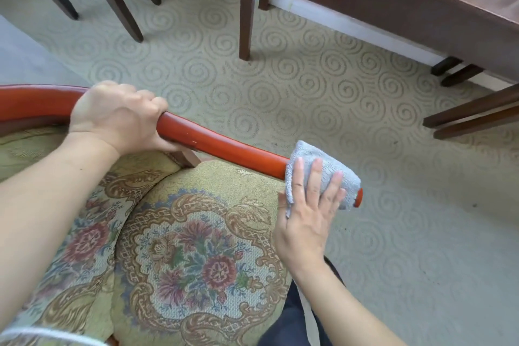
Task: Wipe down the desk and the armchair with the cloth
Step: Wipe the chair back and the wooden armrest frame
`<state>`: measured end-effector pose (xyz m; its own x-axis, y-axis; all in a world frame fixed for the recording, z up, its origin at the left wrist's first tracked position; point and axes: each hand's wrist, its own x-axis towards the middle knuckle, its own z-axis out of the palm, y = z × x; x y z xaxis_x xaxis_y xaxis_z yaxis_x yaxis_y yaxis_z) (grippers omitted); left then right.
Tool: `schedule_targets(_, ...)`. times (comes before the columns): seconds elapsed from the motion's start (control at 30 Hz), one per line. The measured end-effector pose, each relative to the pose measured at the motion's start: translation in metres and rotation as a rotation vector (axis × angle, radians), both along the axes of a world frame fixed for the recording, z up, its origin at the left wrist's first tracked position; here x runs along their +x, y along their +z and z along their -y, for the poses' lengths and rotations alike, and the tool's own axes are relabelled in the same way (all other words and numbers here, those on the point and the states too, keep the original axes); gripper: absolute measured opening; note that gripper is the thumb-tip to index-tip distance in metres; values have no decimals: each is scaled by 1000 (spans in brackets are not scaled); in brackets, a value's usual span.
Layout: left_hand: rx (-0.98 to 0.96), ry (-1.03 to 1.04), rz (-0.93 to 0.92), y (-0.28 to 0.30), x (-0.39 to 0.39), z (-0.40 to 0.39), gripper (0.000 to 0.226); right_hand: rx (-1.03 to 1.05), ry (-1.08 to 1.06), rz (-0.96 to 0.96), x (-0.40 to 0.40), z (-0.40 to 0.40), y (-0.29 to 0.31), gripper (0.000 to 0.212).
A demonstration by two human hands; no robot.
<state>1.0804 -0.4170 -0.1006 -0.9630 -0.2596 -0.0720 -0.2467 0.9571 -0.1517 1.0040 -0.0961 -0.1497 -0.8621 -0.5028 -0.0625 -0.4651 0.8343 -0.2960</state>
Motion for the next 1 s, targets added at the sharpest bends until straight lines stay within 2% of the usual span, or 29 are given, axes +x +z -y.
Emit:
schedule_targets(0.13,-23,32,34,1,-1,0,80,-94,261,62,37,111,2,64)
schedule_targets(0.23,9,38,14,2,-1,-1,52,-186,268,156,43,176,14,58)
schedule_targets(0.3,9,26,14,3,-2,0,52,-131,372,109,33,168,17,60)
schedule_targets(0.37,-27,40,26,2,0,-1,72,-20,516,18,8,121,18,64)
schedule_targets(0.4,-40,39,15,2,0,-1,79,11,518,-17,-7,91,17,64)
schedule_targets(0.5,-12,37,12,4,-2,-3,87,40,315,-56,-42,-5,15,62)
schedule_targets(0.6,6,17,14,4,-2,-3,91,-43,30,108,-46,-59,14,54)
schedule_targets(0.67,-5,11,22,4,-1,-2,91,-82,-133,169,-37,-47,10,53)
schedule_targets(0.7,-10,18,34,6,0,-3,92,-85,-141,141,-31,-31,10,55)
schedule_targets(0.77,-11,20,50,8,1,-4,91,-85,-8,30,-12,15,10,59)
schedule_targets(0.87,-28,22,76,6,2,-4,72,-111,278,113,28,103,13,64)
schedule_targets(0.93,-52,31,24,6,2,-3,39,-163,348,204,50,157,20,61)
schedule_targets(1.0,-49,13,-54,6,1,-2,24,-156,383,191,50,174,23,64)
